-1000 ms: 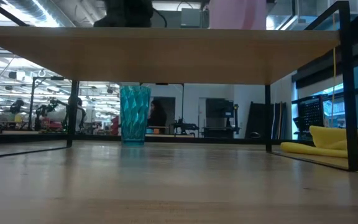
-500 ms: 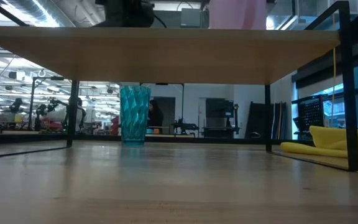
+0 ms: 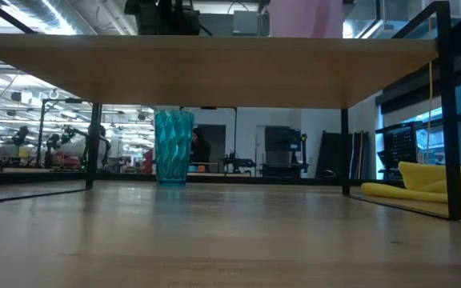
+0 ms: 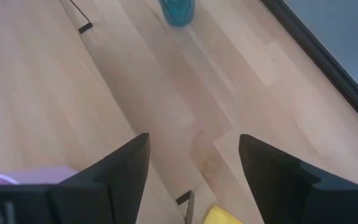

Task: Stack small to large cups/mugs on shelf
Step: Put the blue cup on the shelf

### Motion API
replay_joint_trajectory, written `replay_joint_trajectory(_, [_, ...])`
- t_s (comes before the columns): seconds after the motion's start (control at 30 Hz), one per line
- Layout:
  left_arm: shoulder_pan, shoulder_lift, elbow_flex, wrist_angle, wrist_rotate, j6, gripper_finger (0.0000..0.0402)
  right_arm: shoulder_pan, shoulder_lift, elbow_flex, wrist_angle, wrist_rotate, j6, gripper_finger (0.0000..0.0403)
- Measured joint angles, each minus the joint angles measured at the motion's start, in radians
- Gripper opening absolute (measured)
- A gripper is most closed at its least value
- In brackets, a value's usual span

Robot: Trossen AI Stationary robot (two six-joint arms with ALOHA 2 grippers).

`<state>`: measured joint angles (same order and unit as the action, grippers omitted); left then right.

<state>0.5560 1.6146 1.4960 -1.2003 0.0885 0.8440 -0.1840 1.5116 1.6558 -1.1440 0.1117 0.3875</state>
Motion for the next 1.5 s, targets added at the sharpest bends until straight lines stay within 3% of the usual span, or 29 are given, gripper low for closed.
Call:
replay_joint_trajectory(0.5, [-0.002,0.077,-0.002,0.009,-0.030,-0.026,0.0110,0.000,0.000,0.000,-0.006,0.012,-0.001,0.0248])
replay_joint_trajectory(0.73, [-0.005,0.097,-0.002,0.008,-0.103,-0.042,0.0108,0.000,0.000,0.000,-0.050,0.036,-0.001,0.0248])
replay_joint_trajectory(0.87, [-0.005,0.097,-0.002,0.011,-0.111,-0.055,0.0080,0.000,0.000,0.000,-0.053,0.048,0.002,0.0248])
replay_joint_trajectory(1.03, [-0.005,0.097,-0.002,0.013,-0.108,-0.109,0.0014,-0.002,0.000,0.000,-0.053,0.053,0.001,0.0248])
replay_joint_trajectory(1.23, [-0.009,0.091,0.002,0.007,-0.103,-0.161,0.0006,-0.021,0.000,0.000,-0.057,0.054,-0.003,0.0248])
replay_joint_trajectory(1.33, [-0.014,0.074,0.058,-0.040,-0.105,-0.178,0.0005,-0.035,0.000,0.000,-0.056,0.054,-0.021,0.0248])
replay_joint_trajectory(1.5, [-0.046,0.034,0.251,-0.207,-0.138,-0.198,0.0003,-0.069,0.000,0.000,-0.056,0.054,-0.054,0.0248])
